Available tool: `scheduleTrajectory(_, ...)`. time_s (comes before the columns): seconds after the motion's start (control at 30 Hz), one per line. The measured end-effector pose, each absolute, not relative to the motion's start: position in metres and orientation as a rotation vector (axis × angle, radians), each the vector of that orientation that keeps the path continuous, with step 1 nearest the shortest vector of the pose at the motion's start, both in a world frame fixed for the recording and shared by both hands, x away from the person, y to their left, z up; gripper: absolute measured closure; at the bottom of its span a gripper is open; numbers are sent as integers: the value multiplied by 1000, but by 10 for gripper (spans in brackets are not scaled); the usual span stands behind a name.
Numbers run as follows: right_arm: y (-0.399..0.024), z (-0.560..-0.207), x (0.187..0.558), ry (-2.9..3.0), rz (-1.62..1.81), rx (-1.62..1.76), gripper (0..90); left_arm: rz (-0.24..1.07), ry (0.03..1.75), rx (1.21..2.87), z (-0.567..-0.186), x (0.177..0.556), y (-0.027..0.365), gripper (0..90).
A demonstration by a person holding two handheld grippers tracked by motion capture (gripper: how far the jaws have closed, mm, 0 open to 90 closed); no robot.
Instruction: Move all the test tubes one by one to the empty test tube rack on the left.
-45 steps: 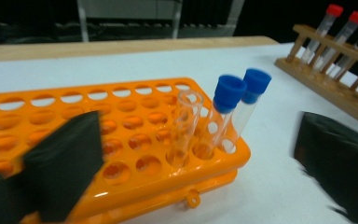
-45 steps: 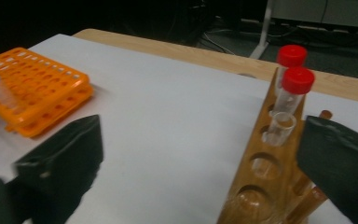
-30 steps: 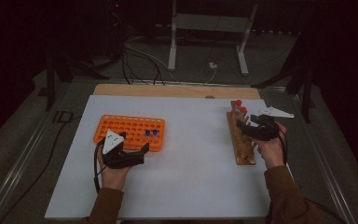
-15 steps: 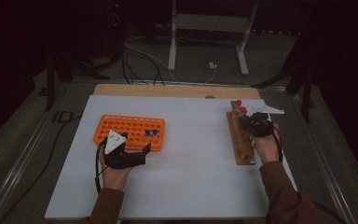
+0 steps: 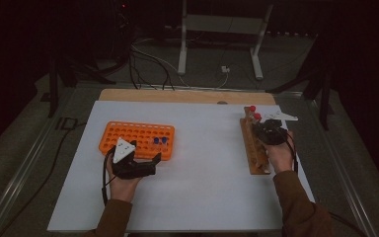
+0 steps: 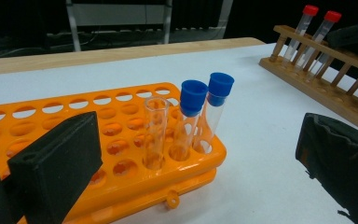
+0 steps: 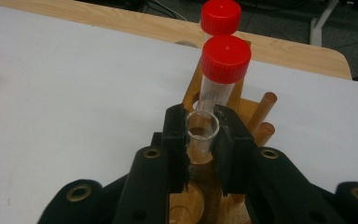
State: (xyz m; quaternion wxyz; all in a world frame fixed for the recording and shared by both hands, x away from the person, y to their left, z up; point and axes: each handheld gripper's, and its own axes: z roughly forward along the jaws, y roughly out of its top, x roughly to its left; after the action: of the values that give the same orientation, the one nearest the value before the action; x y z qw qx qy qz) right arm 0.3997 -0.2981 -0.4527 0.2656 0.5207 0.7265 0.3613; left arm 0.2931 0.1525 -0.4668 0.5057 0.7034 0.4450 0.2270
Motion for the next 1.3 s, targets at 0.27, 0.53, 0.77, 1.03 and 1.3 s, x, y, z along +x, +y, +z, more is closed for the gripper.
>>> scheduleTrajectory(0.27, -300, -446, 396, 1950, 996, 1408, 765, 545, 1070, 1703, -467, 293, 152, 8)
scheduleTrajectory(0.53, -303, -425, 389, 1915, 1040, 1372, 765, 540, 1065, 1700, -466, 293, 150, 8)
scheduleTrajectory(0.77, -303, -401, 383, 1887, 1081, 1323, 765, 540, 1051, 1701, -464, 292, 148, 8)
scheduleTrajectory(1.03, -296, -392, 377, 1924, 1120, 1281, 765, 550, 1011, 1729, -460, 292, 136, 8)
scheduleTrajectory(1.3, -281, -394, 373, 2000, 1132, 1233, 764, 555, 949, 1752, -452, 288, 120, 8)
